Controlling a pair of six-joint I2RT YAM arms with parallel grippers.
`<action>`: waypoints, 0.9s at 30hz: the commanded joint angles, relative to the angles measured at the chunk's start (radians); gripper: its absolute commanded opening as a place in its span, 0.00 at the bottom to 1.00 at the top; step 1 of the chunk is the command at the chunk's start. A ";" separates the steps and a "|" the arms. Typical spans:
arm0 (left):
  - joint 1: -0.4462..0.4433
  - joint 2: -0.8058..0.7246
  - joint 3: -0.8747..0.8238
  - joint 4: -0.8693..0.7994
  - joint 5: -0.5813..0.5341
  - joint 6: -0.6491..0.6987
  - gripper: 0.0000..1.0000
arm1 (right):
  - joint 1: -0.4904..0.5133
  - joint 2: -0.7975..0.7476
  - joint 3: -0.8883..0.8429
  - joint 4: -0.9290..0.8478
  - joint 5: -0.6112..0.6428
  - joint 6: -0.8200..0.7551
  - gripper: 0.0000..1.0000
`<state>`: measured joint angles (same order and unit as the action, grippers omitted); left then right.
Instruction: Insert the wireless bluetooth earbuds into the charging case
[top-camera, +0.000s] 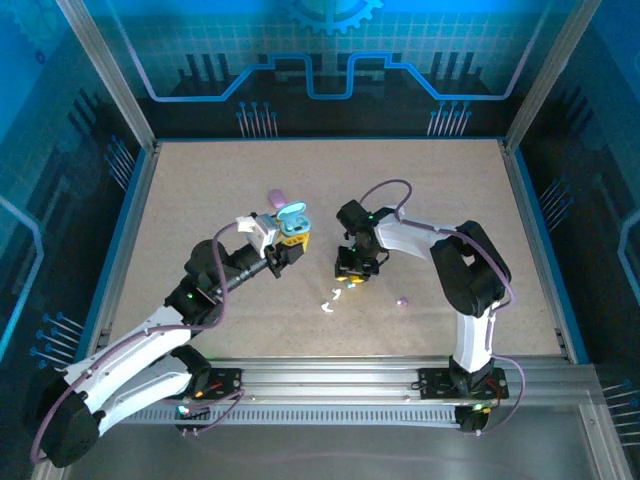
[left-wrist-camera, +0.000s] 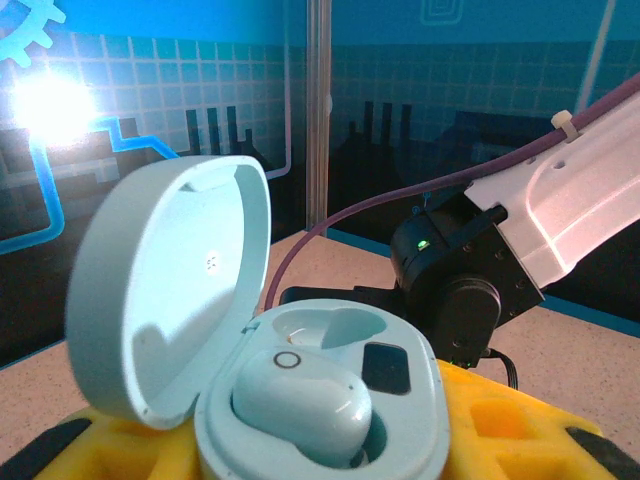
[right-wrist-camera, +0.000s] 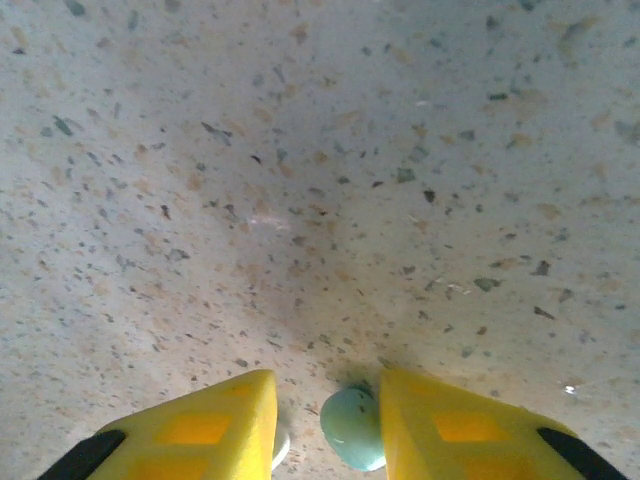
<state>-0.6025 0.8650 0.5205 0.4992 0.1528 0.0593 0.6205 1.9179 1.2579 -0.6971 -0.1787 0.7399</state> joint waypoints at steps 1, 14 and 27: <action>-0.003 0.001 0.012 0.031 -0.011 0.015 0.28 | 0.030 0.039 0.061 -0.113 0.068 -0.072 0.33; -0.004 0.007 0.018 0.033 -0.003 0.008 0.28 | 0.049 0.088 0.138 -0.231 0.118 -0.213 0.30; -0.004 0.007 0.015 0.035 -0.002 0.004 0.28 | 0.059 0.148 0.204 -0.288 0.136 -0.286 0.29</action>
<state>-0.6025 0.8726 0.5205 0.5022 0.1528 0.0589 0.6628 2.0380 1.4364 -0.9371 -0.0525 0.4854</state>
